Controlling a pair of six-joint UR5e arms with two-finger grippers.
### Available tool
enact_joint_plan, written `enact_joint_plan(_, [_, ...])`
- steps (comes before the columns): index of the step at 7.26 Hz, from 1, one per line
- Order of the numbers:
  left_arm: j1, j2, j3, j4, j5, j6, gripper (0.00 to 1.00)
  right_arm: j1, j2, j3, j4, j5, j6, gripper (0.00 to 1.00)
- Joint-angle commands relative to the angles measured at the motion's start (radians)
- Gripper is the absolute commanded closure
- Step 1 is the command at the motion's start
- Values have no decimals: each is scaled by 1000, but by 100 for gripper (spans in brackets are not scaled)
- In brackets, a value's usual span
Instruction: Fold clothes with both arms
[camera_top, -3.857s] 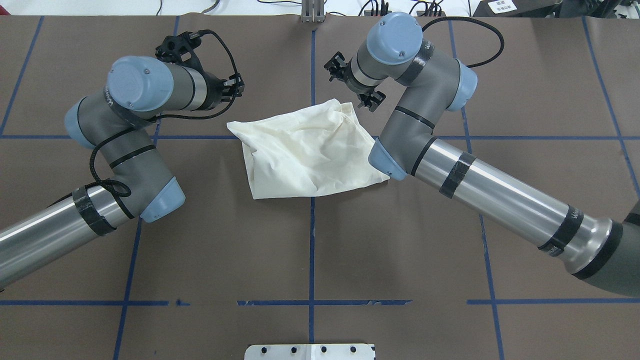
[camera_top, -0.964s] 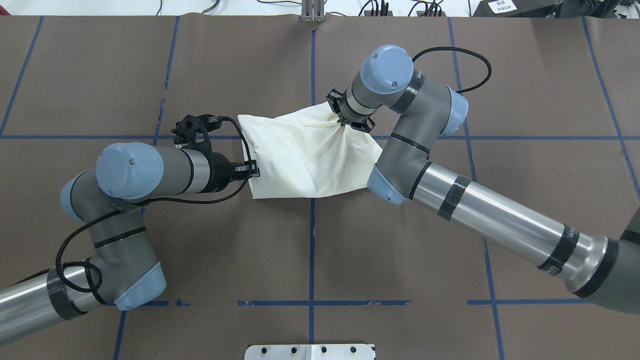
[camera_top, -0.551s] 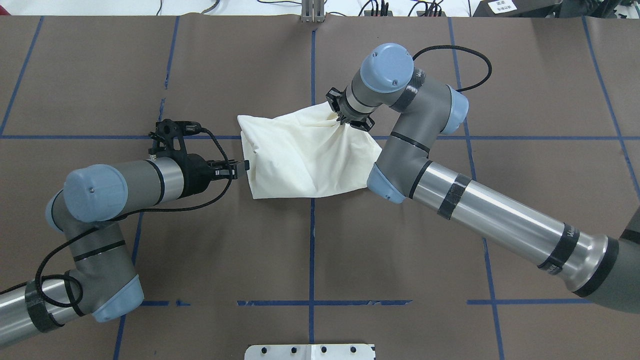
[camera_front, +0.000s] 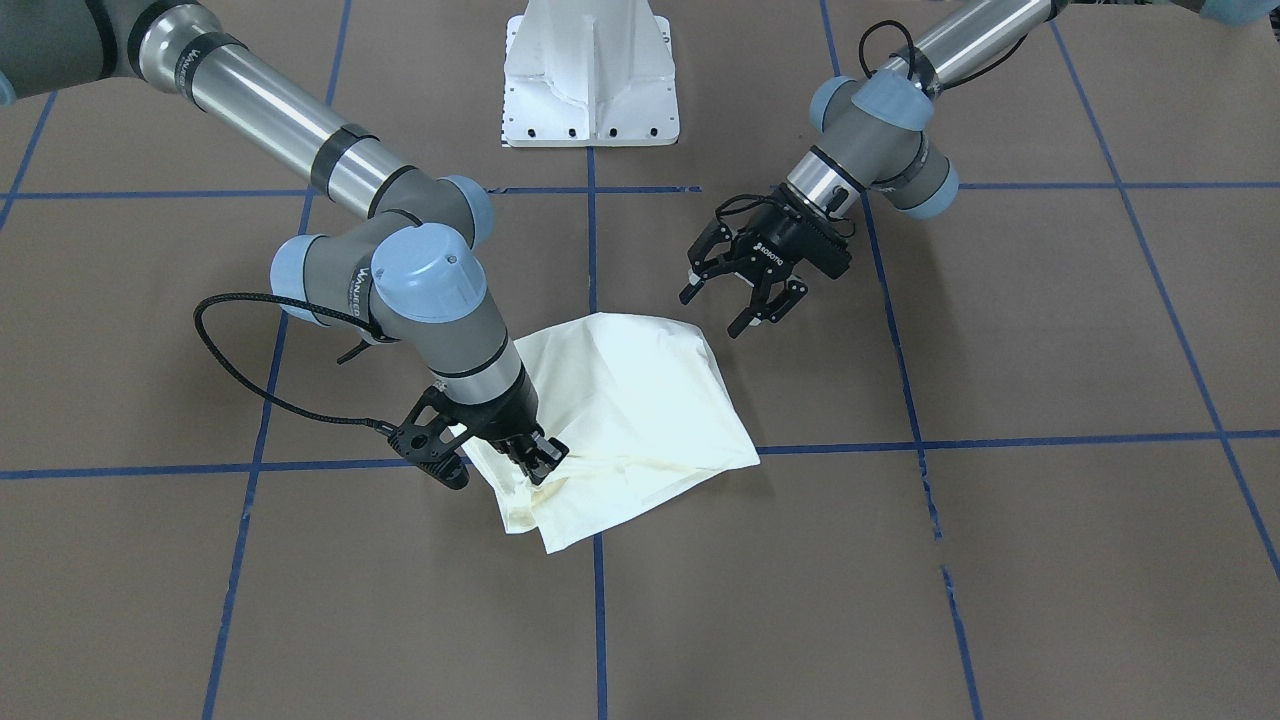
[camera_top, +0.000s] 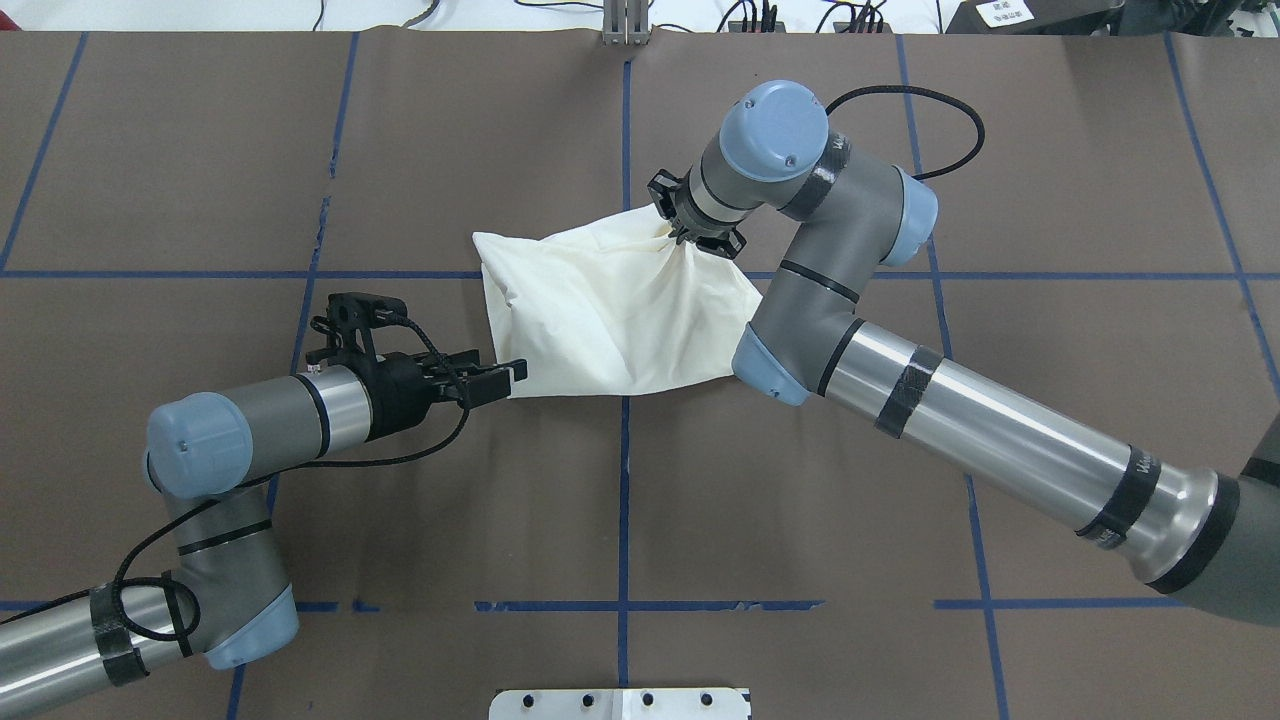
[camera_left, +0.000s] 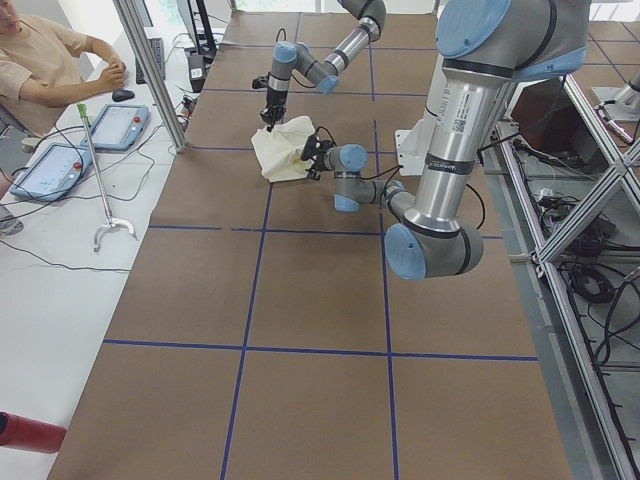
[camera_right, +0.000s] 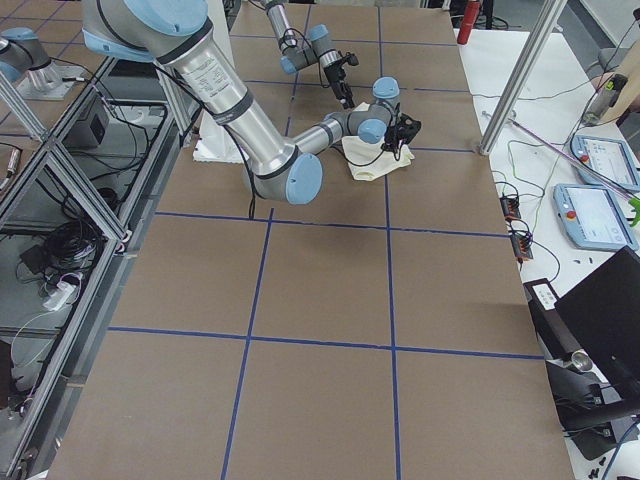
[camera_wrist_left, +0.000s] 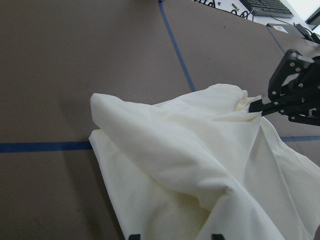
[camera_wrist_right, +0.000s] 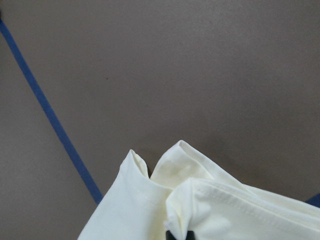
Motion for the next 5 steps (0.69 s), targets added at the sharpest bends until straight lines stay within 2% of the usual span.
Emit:
enact_joint_plan(1, [4, -11, 16, -42, -33, 135, 21, 0, 0, 1, 0, 0, 1, 100])
enact_joint_plan(3, [4, -29, 31, -34, -64, 207, 29, 6, 0, 1, 0, 1, 1, 100])
enact_joint_plan(5, [4, -48, 54, -19, -64, 226, 32, 6, 0, 1, 0, 0, 1, 100])
